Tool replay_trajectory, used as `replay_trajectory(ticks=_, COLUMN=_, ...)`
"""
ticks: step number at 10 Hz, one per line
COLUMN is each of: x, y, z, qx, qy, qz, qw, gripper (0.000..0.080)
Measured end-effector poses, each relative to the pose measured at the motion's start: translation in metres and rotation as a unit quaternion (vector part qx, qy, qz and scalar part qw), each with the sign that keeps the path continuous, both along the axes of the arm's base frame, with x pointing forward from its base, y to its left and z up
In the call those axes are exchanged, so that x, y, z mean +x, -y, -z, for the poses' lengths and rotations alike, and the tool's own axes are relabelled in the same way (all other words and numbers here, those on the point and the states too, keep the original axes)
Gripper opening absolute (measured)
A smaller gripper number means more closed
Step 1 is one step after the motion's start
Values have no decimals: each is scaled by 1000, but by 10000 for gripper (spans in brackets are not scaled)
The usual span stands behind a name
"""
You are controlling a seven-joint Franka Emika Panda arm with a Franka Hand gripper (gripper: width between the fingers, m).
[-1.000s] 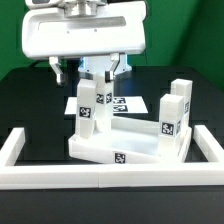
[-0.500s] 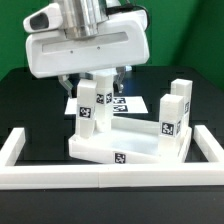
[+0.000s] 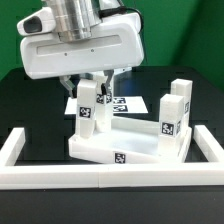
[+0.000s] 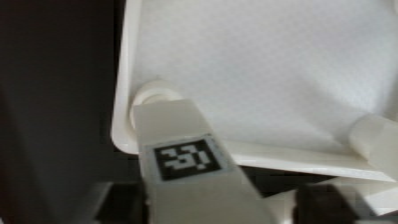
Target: Assemble desk
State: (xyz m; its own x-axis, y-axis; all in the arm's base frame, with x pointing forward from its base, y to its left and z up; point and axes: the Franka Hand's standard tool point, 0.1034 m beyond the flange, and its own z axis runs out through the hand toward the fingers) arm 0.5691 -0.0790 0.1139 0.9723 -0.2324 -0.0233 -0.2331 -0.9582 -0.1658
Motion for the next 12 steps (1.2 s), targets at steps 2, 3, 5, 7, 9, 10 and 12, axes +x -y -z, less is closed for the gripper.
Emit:
replay_trajectory(ticks=2, x=0, y=-1, z=0, qx=2, qy=-7, qz=43, qw=999, gripper=289)
replay_trajectory(ticks=3, x=0, y=-1, z=0, qx=3, qy=-11, qz=66, qw=998, gripper=289)
replay_trajectory(ticks=5, x=0, y=-3, z=1, qx=4, qy=-23, qz=134, qw=991, gripper=289)
replay_trajectory(ticks=7, x=3, y=-12, z=9, qx=17, qy=-51, qz=272, qw=961, gripper=289)
replay_trajectory(ticks=9, x=11, y=-19, z=9, qx=37, qy=-74, qz=394, qw=915, gripper=290)
replay_trajectory(ticks=10, x=13, y=-19, z=9, qx=51, qy=-85, qz=454, qw=886, gripper=290)
replay_trajectory(ticks=12, x=18, y=-18, z=9, qx=79, qy=-105, qz=553, qw=823, gripper=290)
